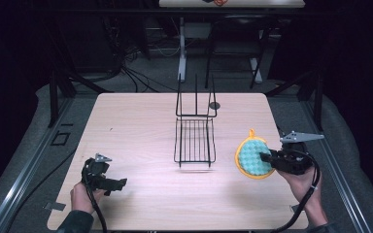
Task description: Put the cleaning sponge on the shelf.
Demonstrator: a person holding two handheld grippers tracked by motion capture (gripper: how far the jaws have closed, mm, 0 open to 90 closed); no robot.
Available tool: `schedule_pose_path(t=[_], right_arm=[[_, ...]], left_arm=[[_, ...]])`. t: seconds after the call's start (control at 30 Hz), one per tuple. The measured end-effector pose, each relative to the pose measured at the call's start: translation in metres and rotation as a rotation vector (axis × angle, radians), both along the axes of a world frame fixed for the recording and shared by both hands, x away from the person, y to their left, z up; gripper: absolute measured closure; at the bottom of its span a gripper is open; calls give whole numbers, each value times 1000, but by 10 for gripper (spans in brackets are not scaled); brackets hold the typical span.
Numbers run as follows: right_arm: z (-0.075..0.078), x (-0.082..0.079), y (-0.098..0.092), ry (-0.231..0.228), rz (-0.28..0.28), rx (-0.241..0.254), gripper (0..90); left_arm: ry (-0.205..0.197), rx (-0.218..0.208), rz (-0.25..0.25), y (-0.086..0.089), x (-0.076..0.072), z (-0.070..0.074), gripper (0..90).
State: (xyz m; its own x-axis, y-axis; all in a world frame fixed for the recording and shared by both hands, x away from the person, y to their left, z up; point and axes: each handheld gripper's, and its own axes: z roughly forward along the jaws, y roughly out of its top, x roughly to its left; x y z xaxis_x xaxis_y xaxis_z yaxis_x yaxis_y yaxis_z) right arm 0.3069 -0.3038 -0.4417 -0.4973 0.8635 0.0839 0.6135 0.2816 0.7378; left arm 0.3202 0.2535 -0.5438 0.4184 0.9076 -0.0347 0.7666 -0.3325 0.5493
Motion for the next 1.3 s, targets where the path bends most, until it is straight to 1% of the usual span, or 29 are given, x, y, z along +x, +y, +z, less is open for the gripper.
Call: schedule_pose_path(t=[0.03, 0.13, 0.2, 0.23, 0.3, 0.33, 0.4, 0.43, 0.47, 0.53, 0.57, 0.63, 0.67, 0.77, 0.9, 0.97, 1.0, 1.03, 1.13, 1.17, 1.2, 1.23, 1.3], right_arm=[[0, 1, 1, -2, 2, -2, 720], [2, 5, 5, -12, 10, -1, 720], [2, 7, 7, -12, 14, 1, 720], [3, 7, 8, -8, 10, 4, 720], [3, 8, 10, -18, 17, 8, 719], [4, 8, 11, -11, 19, 4, 719], [5, 10, 14, -16, 28, 8, 718], [6, 11, 16, -13, 33, 6, 718], [7, 12, 17, -19, 34, 3, 718], [8, 13, 18, -17, 37, 2, 717], [8, 16, 21, -22, 38, 3, 717], [8, 18, 21, -24, 42, 1, 717], [9, 20, 24, -18, 40, 1, 716], [10, 21, 26, -23, 45, 1, 716], [13, 26, 34, -32, 56, 12, 716], [13, 27, 36, -29, 58, 13, 715], [14, 28, 38, -35, 62, 13, 716], [16, 31, 42, -45, 70, 12, 716], [17, 35, 48, -47, 79, 16, 715], [17, 35, 48, -47, 79, 16, 715], [18, 38, 53, -50, 83, 17, 715], [18, 38, 53, -50, 83, 17, 715], [17, 44, 59, -49, 91, 20, 715]], left_arm=[[6, 4, -1, 1, -1, 0, 0], [-6, 8, 2, 2, -2, 1, 0], [-4, 6, 10, 1, -2, 3, 0], [-9, 7, 8, 1, -2, 4, 0], [-10, 11, 7, 1, -1, 4, 0], [-14, 18, 1, -1, -1, 5, 0], [-16, 17, 3, -3, -2, 4, 0], [-8, 24, 0, -4, -1, 4, 0], [-7, 31, -2, -4, -1, 4, 0], [-10, 29, 0, -4, -1, 4, 0], [-13, 19, 4, -4, -1, 3, 0], [-14, 16, 4, -4, -1, 3, 0], [-12, 20, 0, -4, -1, 3, 0], [-12, 24, -8, -5, -1, 3, 0], [-12, 30, -18, -9, -1, 2, 0], [-16, 32, -18, -9, -1, 3, 0], [-19, 29, -11, -9, -1, 3, 0], [-20, 32, -14, -9, -1, 3, 0], [-13, 31, -9, -7, -1, 4, 0], [-20, 29, -4, -7, 0, 4, 0], [-30, 28, 0, -7, 2, 6, 0], [-30, 28, 0, -7, 2, 6, 0], [-38, 36, -4, -9, 3, 7, 0]])
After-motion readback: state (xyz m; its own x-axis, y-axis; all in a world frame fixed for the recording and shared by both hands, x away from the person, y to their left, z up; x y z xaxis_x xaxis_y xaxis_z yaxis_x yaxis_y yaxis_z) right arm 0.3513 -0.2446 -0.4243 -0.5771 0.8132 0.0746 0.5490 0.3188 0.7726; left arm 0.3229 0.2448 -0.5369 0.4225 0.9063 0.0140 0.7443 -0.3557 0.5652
